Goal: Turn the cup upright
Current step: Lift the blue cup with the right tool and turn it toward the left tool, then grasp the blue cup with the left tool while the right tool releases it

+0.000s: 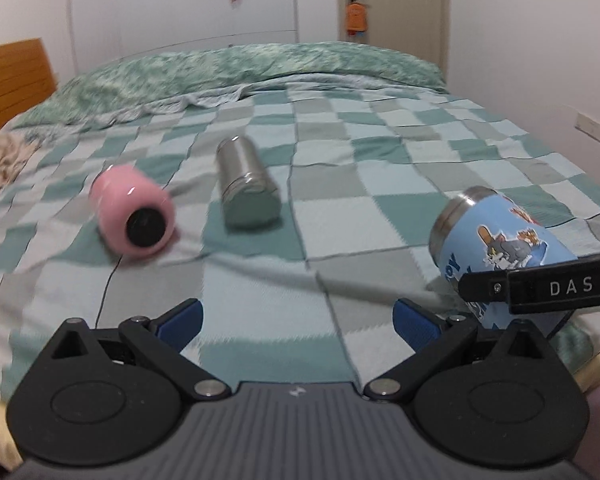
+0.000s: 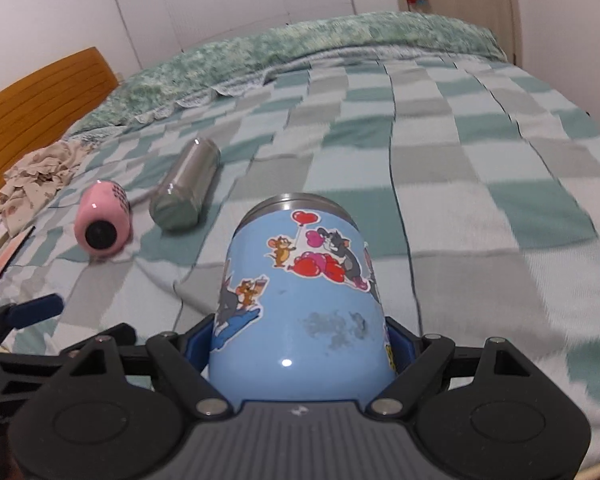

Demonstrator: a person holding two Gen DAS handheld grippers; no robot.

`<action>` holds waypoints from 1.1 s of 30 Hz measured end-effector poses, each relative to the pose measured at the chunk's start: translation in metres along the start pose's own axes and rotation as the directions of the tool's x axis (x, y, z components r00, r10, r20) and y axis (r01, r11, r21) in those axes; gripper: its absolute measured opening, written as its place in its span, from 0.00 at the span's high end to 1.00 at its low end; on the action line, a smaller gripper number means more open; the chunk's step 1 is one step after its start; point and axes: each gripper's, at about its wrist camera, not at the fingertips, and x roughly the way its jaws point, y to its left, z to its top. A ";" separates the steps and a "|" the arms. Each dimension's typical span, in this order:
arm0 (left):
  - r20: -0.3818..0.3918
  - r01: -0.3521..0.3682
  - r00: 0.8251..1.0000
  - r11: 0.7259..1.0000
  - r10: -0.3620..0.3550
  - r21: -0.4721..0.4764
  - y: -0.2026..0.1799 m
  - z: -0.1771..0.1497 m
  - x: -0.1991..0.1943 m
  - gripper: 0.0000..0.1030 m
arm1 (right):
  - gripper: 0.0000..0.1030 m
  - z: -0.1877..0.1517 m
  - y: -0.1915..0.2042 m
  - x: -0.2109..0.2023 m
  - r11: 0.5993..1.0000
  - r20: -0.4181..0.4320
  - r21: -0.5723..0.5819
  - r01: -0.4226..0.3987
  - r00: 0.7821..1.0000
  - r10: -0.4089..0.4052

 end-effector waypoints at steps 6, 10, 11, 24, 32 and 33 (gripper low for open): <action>0.007 -0.026 1.000 0.999 0.026 -0.042 0.009 -0.014 -0.005 0.00 | 0.19 -0.012 0.004 0.009 0.999 0.014 0.005 0.040 0.999 -0.040; 0.005 -0.037 0.999 0.998 0.037 -0.051 0.010 -0.018 -0.008 0.00 | 0.19 -0.008 0.003 0.011 0.999 0.009 0.013 0.037 0.999 -0.037; 0.005 -0.039 0.999 0.998 0.040 -0.052 0.009 -0.018 -0.010 0.00 | 0.18 -0.006 0.003 0.011 0.999 0.001 0.004 0.036 0.999 -0.036; 0.022 0.066 0.998 0.997 -0.065 -0.031 -0.035 0.026 -0.046 0.00 | 0.00 0.028 -0.045 -0.090 0.990 0.234 -0.139 -0.027 0.970 0.060; -0.087 0.136 0.987 0.990 -0.138 -0.029 -0.099 0.050 -0.015 0.00 | 0.00 0.026 -0.127 -0.091 0.991 0.233 -0.114 0.062 0.972 -0.034; -0.106 0.140 0.984 0.989 -0.144 -0.046 -0.105 0.054 -0.008 0.00 | 0.00 0.026 -0.134 -0.090 0.992 0.231 -0.111 0.065 0.972 -0.038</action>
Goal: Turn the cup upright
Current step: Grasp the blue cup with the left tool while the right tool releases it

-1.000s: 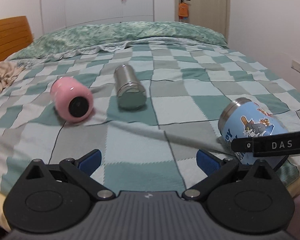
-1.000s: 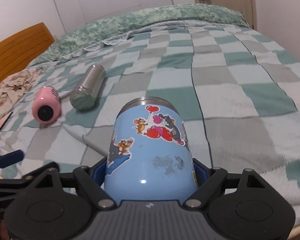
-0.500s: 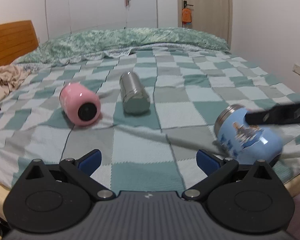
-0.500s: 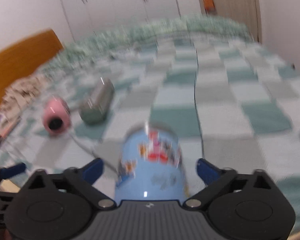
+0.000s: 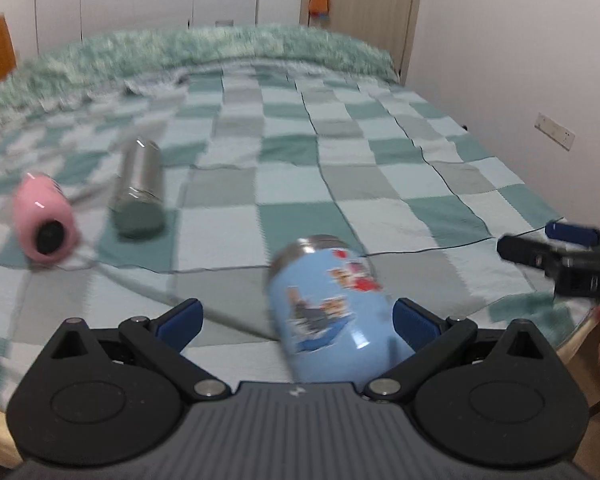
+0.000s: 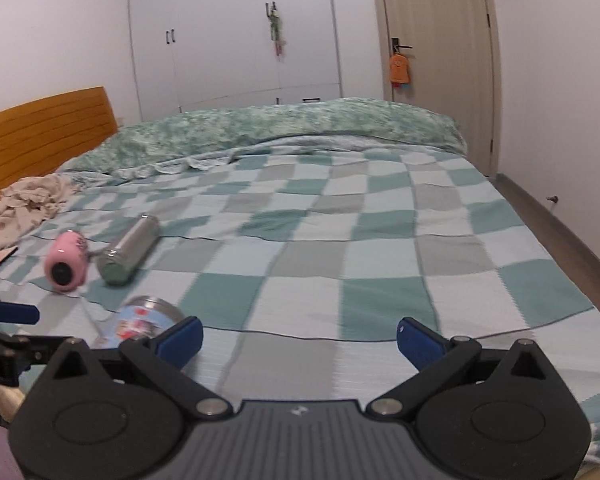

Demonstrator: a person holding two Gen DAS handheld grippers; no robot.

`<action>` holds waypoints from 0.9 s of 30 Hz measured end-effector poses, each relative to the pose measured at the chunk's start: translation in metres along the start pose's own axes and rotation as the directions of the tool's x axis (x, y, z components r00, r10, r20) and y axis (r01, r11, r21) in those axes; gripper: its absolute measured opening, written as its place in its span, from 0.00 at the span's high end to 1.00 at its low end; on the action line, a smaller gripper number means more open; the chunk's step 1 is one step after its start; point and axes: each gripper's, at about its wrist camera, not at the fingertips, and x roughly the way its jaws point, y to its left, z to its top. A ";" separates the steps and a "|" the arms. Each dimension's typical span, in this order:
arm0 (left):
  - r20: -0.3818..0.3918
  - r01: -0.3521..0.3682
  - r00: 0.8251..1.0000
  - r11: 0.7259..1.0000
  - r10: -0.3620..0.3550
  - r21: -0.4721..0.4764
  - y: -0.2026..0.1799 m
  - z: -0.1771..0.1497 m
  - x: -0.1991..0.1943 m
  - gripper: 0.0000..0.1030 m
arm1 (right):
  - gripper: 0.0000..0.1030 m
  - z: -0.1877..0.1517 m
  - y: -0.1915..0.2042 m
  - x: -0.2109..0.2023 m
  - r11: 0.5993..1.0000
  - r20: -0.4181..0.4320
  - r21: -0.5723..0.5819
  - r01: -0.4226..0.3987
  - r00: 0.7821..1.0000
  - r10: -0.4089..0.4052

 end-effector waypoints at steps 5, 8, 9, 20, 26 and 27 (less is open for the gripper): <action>-0.079 -0.032 0.997 0.997 0.027 -0.072 -0.014 0.017 0.038 0.00 | 0.00 -0.011 -0.022 0.012 1.000 -0.017 -0.005 -0.006 1.000 0.006; -0.140 -0.065 0.989 0.990 0.046 -0.129 -0.011 0.022 0.059 0.00 | 0.00 -0.016 -0.028 0.022 1.000 -0.031 -0.003 -0.019 0.999 0.019; -0.162 -0.071 0.986 0.987 0.047 -0.145 -0.010 0.023 0.066 0.00 | 0.00 -0.018 -0.029 0.025 1.000 -0.035 -0.003 -0.023 0.999 0.023; -0.221 -0.086 0.974 0.973 0.038 -0.212 -0.010 0.021 0.088 0.15 | 0.00 -0.030 -0.026 0.039 0.997 -0.046 0.011 -0.078 0.996 0.079; -0.110 -0.058 0.993 0.984 0.040 -0.166 -0.022 0.015 0.065 0.16 | 0.00 -0.038 -0.023 0.032 0.996 -0.032 0.042 -0.084 0.996 0.085; -0.087 -0.052 0.995 0.986 0.038 -0.156 -0.023 0.014 0.059 0.16 | 0.00 -0.040 -0.024 0.030 0.995 -0.027 0.047 -0.084 0.996 0.086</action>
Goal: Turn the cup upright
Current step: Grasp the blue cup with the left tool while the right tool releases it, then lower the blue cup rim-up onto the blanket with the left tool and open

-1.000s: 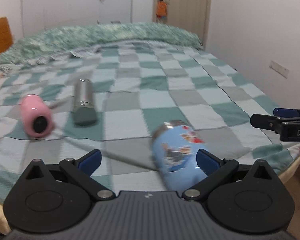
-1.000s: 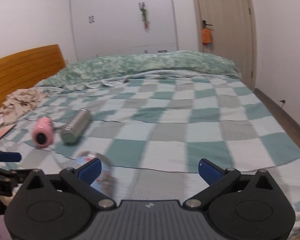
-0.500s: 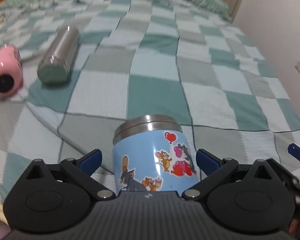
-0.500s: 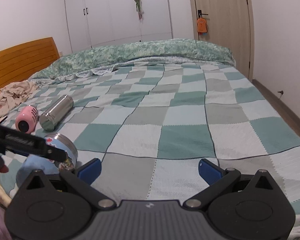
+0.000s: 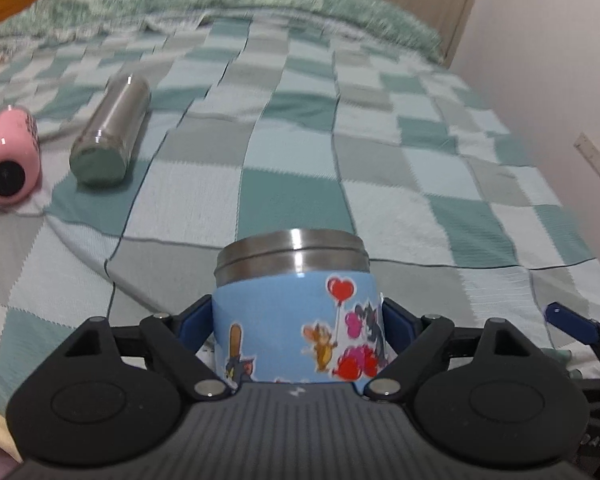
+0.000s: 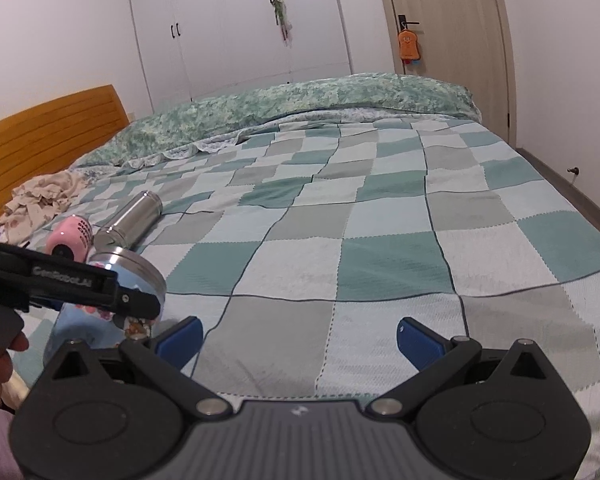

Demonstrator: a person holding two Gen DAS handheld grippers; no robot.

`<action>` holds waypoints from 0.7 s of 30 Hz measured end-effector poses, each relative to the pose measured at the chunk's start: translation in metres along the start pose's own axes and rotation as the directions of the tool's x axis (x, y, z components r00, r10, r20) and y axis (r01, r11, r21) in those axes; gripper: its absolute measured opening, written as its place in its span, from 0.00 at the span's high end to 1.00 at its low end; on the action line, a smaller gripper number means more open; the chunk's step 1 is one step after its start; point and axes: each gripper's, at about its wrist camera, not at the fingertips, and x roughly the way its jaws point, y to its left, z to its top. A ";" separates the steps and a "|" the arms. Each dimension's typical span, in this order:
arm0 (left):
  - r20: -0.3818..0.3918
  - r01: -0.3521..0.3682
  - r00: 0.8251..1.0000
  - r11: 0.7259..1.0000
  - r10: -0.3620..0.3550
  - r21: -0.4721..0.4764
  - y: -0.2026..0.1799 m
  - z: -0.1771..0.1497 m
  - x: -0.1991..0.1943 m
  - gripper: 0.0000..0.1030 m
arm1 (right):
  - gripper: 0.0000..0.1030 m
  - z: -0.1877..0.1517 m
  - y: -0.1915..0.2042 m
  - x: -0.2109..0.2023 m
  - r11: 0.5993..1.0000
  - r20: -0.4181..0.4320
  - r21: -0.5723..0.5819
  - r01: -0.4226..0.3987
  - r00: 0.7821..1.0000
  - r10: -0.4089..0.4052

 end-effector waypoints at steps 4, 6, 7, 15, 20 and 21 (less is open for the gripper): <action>0.081 0.024 0.996 0.999 -0.027 0.049 -0.006 -0.008 -0.021 0.16 | 0.00 -0.007 0.007 -0.010 1.000 0.040 0.012 -0.003 0.999 0.002; 0.113 0.030 0.993 0.997 -0.038 0.071 -0.007 -0.012 -0.031 0.17 | 0.00 -0.011 0.012 -0.015 1.000 0.066 0.012 -0.001 0.998 0.001; 0.128 0.036 0.991 0.996 -0.046 0.079 -0.007 -0.013 -0.036 0.17 | 0.00 -0.013 0.016 -0.017 1.000 0.077 0.009 -0.001 0.997 0.000; 0.269 0.019 0.962 0.994 -0.047 0.107 0.009 -0.017 -0.072 0.17 | 0.00 -0.023 0.047 -0.035 1.000 0.184 -0.027 0.002 0.983 0.003; 0.320 -0.009 0.947 0.995 -0.024 0.103 0.033 -0.013 -0.086 0.17 | 0.00 -0.028 0.066 -0.041 0.999 0.242 -0.047 0.001 0.970 0.010; 0.326 -0.012 0.945 0.995 -0.023 0.103 0.037 -0.012 -0.088 0.17 | 0.00 -0.030 0.069 -0.041 0.999 0.252 -0.050 0.004 0.968 0.008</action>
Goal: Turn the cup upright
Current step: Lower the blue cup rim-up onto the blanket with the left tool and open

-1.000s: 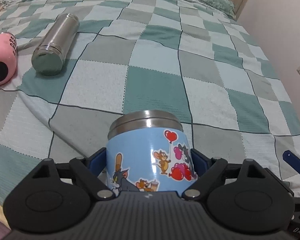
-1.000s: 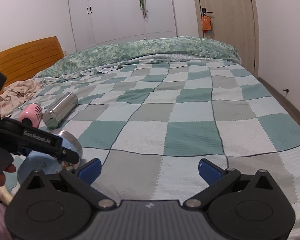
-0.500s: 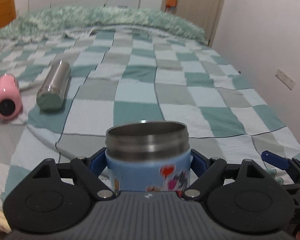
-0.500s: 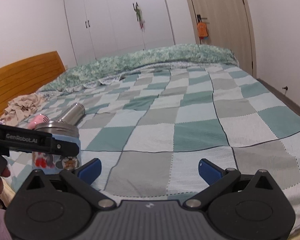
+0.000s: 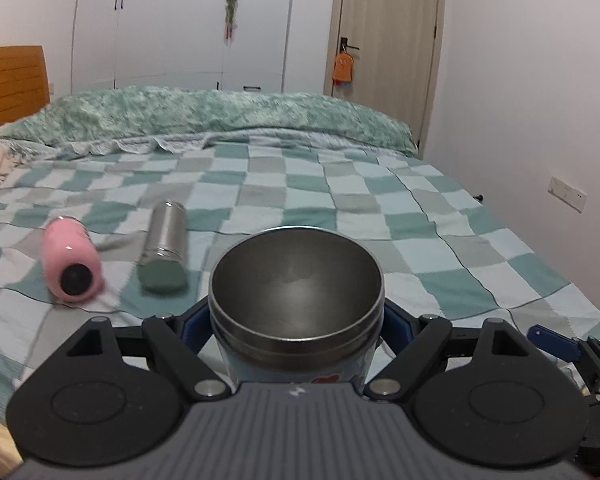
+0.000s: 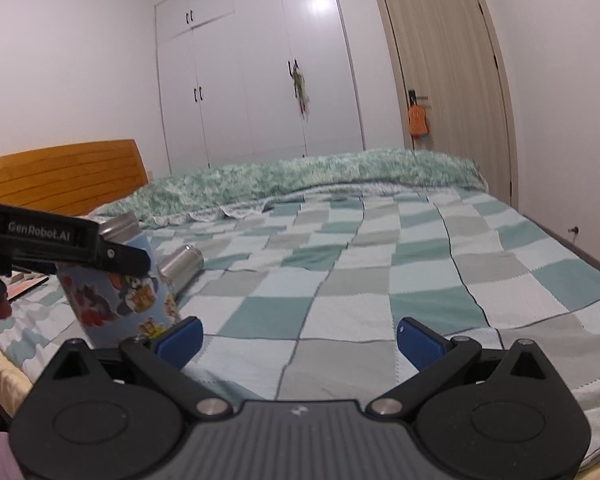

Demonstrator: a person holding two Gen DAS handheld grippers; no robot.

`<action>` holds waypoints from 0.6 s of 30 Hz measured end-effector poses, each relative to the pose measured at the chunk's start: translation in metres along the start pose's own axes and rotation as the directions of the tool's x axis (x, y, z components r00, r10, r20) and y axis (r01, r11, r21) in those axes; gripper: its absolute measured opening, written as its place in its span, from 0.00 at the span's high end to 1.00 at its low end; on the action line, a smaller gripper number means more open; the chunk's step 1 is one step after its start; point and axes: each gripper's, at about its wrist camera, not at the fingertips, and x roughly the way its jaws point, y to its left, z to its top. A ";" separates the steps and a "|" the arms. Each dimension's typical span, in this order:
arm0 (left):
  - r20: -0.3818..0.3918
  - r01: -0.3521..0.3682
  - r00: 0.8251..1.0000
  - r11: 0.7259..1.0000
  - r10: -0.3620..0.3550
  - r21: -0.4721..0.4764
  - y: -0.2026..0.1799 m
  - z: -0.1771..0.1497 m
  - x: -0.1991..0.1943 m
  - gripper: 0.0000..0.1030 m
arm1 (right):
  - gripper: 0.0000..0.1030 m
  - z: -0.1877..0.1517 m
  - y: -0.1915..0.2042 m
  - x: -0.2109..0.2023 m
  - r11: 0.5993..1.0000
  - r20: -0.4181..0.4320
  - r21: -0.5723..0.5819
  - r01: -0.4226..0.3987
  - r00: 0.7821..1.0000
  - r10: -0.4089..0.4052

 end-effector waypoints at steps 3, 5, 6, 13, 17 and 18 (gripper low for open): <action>0.024 -0.001 1.000 1.000 0.001 0.012 0.009 0.001 -0.005 0.17 | 0.00 -0.003 0.007 -0.001 1.000 0.021 -0.006 0.011 1.000 -0.011; 0.040 0.004 0.999 1.000 -0.006 0.028 0.011 0.003 -0.006 0.17 | 0.00 -0.005 0.009 -0.002 1.000 0.028 -0.013 0.025 0.999 -0.024; 0.046 0.013 0.999 0.999 -0.015 0.036 0.010 0.003 -0.006 0.17 | 0.00 -0.006 0.010 -0.002 0.999 0.030 -0.017 0.034 0.999 -0.034; 0.044 0.108 0.993 0.988 -0.114 0.108 -0.026 0.011 0.015 0.17 | 0.00 -0.007 -0.002 -0.001 0.993 0.036 -0.028 0.110 0.993 -0.109; 0.021 0.163 0.986 0.978 -0.167 0.128 -0.053 0.009 0.040 0.17 | 0.00 -0.006 -0.020 -0.004 0.986 0.044 -0.037 0.163 0.986 -0.161; 0.018 0.174 0.984 0.976 -0.178 0.133 -0.059 0.008 0.047 0.17 | 0.00 -0.006 -0.026 -0.004 0.984 0.044 -0.039 0.174 0.984 -0.173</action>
